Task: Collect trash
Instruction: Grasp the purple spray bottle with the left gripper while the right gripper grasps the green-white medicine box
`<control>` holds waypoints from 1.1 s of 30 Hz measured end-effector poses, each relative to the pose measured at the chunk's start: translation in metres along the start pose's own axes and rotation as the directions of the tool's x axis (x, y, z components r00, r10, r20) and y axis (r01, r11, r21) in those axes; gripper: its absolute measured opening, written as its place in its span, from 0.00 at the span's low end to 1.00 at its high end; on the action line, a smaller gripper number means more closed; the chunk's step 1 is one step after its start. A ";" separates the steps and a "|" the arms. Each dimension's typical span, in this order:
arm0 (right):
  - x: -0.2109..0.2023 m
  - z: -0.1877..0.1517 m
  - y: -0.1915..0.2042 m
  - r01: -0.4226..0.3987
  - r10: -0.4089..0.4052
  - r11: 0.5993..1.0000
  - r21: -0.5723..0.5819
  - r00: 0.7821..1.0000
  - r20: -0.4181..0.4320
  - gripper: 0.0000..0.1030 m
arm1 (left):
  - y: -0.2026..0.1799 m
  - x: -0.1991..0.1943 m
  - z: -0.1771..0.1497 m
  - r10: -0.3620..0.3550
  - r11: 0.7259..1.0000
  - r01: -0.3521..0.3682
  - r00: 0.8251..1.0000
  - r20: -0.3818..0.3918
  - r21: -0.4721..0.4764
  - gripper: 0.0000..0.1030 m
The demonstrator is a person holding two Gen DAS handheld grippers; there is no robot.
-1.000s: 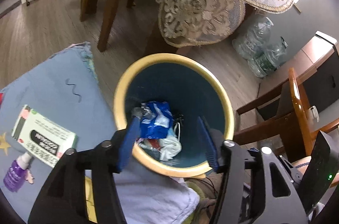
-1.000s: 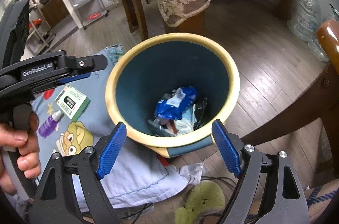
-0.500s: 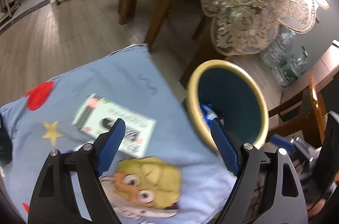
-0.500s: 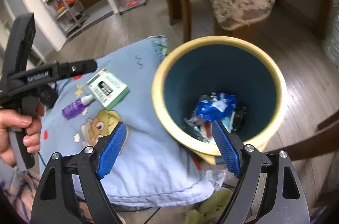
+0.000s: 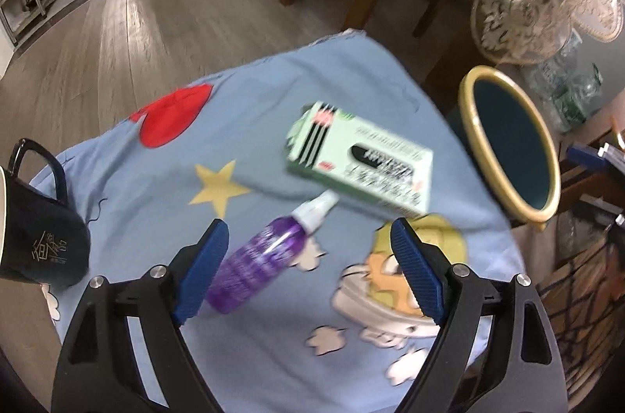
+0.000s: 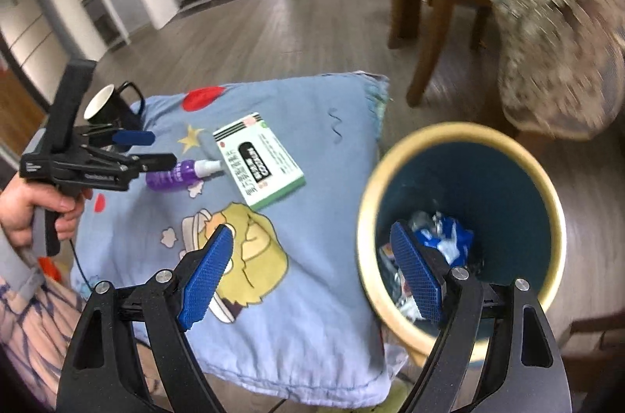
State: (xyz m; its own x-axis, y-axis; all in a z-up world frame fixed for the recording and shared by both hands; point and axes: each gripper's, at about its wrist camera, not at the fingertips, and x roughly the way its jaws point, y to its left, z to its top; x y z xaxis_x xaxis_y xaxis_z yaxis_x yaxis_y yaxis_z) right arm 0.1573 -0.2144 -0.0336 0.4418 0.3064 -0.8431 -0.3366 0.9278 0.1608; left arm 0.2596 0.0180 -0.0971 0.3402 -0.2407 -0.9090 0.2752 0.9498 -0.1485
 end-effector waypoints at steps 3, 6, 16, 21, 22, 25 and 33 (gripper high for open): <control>0.008 0.010 0.006 -0.002 0.001 0.999 -0.045 1.000 -0.015 0.81 | 0.006 0.011 -0.005 -0.009 0.999 0.010 0.999 -0.034 0.035 0.81; 0.019 0.017 0.008 -0.014 0.011 0.997 -0.071 0.999 -0.042 0.81 | 0.005 0.026 -0.012 0.018 0.995 -0.010 0.996 -0.082 0.096 0.81; 0.061 0.035 0.025 -0.052 0.039 0.991 -0.120 0.993 -0.112 0.81 | 0.007 0.057 -0.015 0.112 0.984 -0.084 0.978 -0.177 0.154 0.63; 0.090 0.045 0.035 -0.065 0.040 0.984 -0.166 0.988 -0.146 0.81 | 0.016 0.059 -0.020 0.097 0.990 -0.072 0.970 -0.223 0.118 0.42; 0.095 0.047 0.036 -0.073 0.046 0.983 -0.170 0.987 -0.154 0.81 | 0.017 0.058 -0.021 0.093 0.991 -0.068 0.970 -0.226 0.114 0.39; 0.112 0.054 0.041 -0.101 0.069 0.978 -0.181 0.982 -0.176 0.81 | 0.022 0.055 -0.025 0.088 0.994 -0.071 0.969 -0.232 0.080 0.35; 0.155 0.065 0.060 -0.134 0.068 0.950 -0.281 0.971 -0.231 0.81 | 0.025 0.053 -0.028 0.074 0.997 -0.065 0.967 -0.243 0.045 0.34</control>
State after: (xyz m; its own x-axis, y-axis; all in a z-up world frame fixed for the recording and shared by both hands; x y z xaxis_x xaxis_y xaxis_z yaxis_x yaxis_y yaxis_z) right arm 0.2597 -0.0976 -0.1213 0.2137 0.3117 -0.9259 -0.6123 0.7812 0.1217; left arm 0.2593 0.0347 -0.1603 0.1307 -0.1140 -0.9849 0.2932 0.9534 -0.0715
